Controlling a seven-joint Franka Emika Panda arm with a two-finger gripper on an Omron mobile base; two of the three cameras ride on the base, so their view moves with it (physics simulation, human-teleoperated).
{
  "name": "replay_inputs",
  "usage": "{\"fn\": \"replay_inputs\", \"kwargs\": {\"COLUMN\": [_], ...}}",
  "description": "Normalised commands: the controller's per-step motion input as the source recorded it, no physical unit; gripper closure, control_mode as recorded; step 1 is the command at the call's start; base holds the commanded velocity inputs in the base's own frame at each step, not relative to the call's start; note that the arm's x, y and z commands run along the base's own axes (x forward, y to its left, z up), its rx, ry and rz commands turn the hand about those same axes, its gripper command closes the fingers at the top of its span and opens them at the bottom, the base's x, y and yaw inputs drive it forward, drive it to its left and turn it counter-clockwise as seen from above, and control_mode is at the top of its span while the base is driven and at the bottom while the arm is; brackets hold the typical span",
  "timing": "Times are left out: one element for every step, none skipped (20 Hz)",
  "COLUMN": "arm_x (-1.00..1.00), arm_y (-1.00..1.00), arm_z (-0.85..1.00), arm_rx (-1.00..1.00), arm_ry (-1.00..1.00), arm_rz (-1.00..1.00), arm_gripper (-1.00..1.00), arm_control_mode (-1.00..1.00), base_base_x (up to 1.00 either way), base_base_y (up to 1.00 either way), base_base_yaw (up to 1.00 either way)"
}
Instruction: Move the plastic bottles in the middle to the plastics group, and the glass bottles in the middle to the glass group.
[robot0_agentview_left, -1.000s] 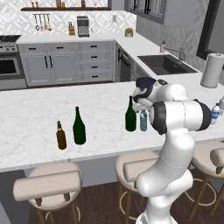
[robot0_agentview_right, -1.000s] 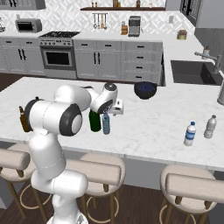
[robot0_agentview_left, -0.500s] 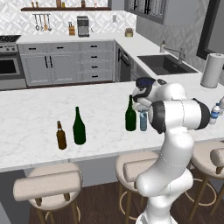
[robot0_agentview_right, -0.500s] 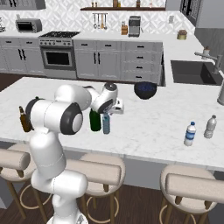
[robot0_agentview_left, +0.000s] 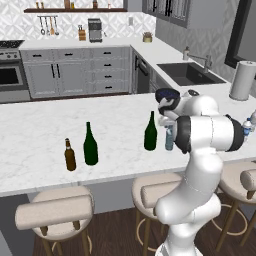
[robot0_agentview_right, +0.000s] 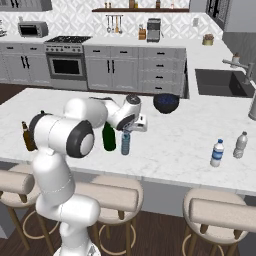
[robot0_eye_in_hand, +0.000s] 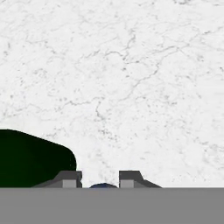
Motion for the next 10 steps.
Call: {"fn": "replay_inputs", "kwargs": {"arm_x": [-0.4,-0.38,-0.35,-0.33,-0.29,-0.34,-0.38,-0.45,-0.47,-0.47], "arm_y": [-0.34,-0.37,-0.4,-0.38,-0.45,-0.45,-0.52,-0.55,-0.58,-0.61], "arm_z": [0.2,0.21,0.26,0.3,0.43,0.46,0.53,0.51,0.43,0.33], "arm_rx": [0.0,0.0,0.0,0.0,0.0,0.0,0.0,0.0,0.0,-0.01], "arm_ry": [-0.11,-0.14,-0.18,-0.19,-0.2,-0.22,-0.24,-0.27,-0.31,-0.32], "arm_rz": [0.0,0.0,0.0,0.0,0.0,0.0,0.0,0.0,0.0,0.0], "arm_gripper": [1.0,1.0,1.0,1.0,1.0,1.0,1.0,1.0,1.0,1.0], "arm_control_mode": [-1.0,-1.0,-1.0,-1.0,-1.0,-1.0,-1.0,-1.0,-1.0,-1.0], "base_base_x": [0.0,0.0,0.0,0.0,0.0,0.0,0.0,0.0,0.0,0.0], "base_base_y": [0.0,0.0,0.0,0.0,0.0,0.0,0.0,0.0,0.0,0.0], "base_base_yaw": [0.0,0.0,0.0,0.0,0.0,0.0,0.0,0.0,0.0,0.0]}}
